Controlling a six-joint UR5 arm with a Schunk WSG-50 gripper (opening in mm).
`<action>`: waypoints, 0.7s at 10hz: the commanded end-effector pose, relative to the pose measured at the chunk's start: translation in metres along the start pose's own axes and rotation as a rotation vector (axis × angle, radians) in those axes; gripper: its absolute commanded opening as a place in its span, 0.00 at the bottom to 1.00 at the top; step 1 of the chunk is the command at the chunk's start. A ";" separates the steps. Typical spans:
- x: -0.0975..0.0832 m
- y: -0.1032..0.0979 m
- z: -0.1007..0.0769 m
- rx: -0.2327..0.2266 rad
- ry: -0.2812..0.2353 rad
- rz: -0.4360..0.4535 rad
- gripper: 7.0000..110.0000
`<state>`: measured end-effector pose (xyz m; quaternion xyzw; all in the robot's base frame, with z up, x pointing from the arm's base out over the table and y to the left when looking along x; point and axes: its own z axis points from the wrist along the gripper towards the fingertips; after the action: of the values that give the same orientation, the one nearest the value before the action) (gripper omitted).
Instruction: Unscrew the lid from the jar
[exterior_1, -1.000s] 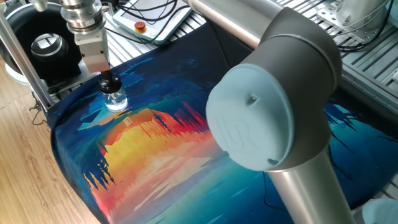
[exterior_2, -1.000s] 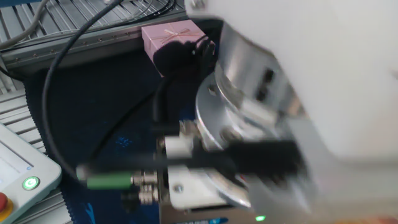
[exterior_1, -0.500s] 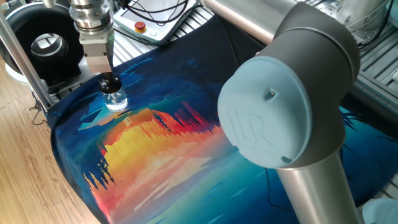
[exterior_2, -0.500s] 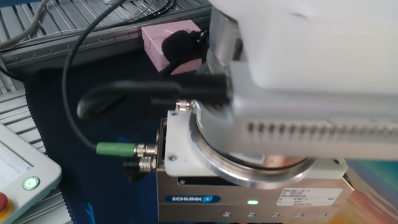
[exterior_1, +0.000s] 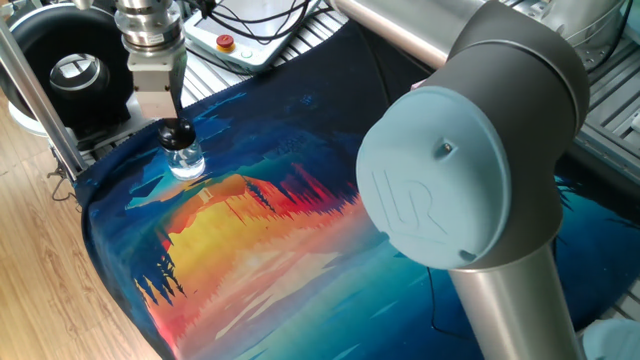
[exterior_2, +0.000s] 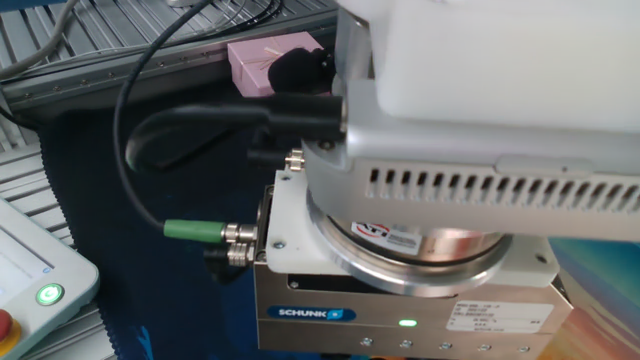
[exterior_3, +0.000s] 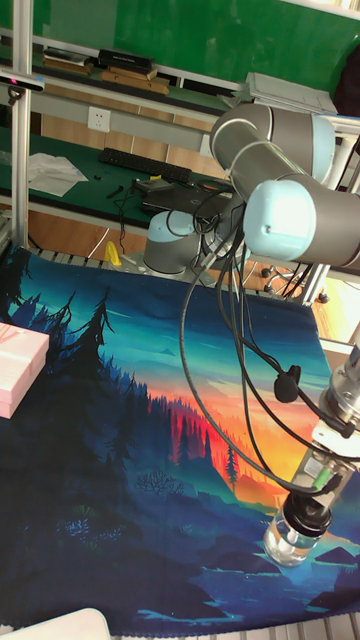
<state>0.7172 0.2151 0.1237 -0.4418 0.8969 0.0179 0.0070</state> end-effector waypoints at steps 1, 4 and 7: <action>-0.003 0.006 -0.003 -0.024 -0.021 0.031 0.36; -0.002 0.005 -0.003 -0.014 -0.019 0.042 0.36; -0.003 0.005 -0.003 -0.014 -0.021 0.046 0.36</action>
<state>0.7149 0.2181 0.1255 -0.4252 0.9047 0.0235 0.0100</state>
